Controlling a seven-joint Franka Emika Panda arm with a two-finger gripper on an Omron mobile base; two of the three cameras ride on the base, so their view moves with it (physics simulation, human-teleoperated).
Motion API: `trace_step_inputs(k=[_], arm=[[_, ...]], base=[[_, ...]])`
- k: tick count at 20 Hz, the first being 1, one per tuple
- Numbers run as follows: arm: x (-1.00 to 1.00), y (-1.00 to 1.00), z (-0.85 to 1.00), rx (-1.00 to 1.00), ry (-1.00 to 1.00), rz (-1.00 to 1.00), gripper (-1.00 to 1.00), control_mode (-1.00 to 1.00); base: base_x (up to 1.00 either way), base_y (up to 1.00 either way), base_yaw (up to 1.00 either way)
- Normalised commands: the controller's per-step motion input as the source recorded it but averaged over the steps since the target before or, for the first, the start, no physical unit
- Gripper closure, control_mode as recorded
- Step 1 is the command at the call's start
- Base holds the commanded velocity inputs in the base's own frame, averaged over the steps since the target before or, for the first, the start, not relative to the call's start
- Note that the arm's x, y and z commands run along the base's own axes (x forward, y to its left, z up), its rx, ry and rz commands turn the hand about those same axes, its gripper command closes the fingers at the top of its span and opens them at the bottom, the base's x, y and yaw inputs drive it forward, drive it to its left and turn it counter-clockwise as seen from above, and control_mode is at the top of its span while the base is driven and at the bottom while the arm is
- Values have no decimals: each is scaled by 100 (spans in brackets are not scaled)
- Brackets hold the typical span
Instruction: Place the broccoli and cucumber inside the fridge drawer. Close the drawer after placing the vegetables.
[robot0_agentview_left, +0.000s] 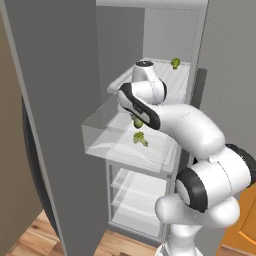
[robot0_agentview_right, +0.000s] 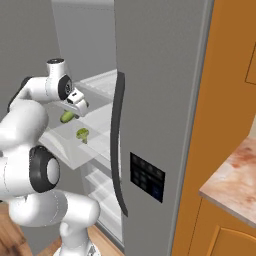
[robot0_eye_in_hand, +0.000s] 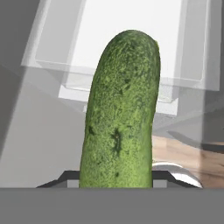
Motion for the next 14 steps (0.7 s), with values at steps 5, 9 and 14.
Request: trace_step_inputs(k=[5,9,14], arm=[[57,18,-58,0,7,0,100,-100],[51,16,-56,0,8,0,100,-100],[31,6,-53,0,6,0,100,-100]], base=[[0,0,0],[0,0,0],[0,0,0]])
